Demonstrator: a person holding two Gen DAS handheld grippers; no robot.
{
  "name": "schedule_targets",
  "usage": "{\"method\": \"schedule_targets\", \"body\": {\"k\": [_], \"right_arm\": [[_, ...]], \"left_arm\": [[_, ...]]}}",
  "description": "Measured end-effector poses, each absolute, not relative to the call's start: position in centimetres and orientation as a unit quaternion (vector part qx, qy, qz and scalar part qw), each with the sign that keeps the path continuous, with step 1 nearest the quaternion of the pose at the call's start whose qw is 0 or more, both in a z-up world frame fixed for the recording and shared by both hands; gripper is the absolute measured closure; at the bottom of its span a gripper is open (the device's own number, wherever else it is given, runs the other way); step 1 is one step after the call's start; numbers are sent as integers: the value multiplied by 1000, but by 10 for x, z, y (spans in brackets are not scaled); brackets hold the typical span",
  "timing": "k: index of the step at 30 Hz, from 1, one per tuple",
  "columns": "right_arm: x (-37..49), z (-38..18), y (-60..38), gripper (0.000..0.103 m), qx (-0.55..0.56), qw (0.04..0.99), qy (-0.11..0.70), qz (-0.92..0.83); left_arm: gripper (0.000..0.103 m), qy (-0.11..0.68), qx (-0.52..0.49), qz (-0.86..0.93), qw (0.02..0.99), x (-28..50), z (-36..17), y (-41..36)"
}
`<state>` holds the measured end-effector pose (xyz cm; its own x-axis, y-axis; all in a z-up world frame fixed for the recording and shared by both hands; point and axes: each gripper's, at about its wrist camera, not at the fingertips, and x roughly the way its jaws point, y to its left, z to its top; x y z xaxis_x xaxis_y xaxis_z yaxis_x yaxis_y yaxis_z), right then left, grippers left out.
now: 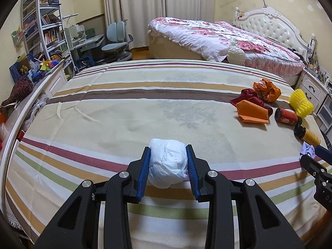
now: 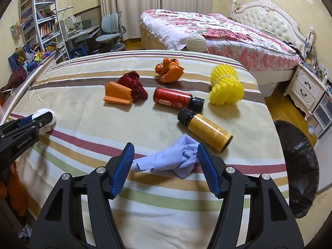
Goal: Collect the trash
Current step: 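Lift the white bag ball with the left tool while the right tool moves to the light blue cloth, then grasp the light blue cloth with the right tool while the left tool holds the white bag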
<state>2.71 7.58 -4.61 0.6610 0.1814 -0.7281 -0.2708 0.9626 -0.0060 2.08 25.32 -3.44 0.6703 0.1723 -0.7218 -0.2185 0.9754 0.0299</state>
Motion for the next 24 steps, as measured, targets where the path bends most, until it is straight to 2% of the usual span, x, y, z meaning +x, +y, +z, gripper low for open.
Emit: {"method": "schedule_targets", "body": {"k": [16, 24], "right_arm": [[21, -54, 36, 41, -46, 908, 408, 90], [28, -51, 47, 41, -45, 907, 407, 102]], "left_arm": [[68, 392, -26, 110, 913, 22, -34, 252], [68, 391, -22, 110, 913, 23, -34, 251]]}}
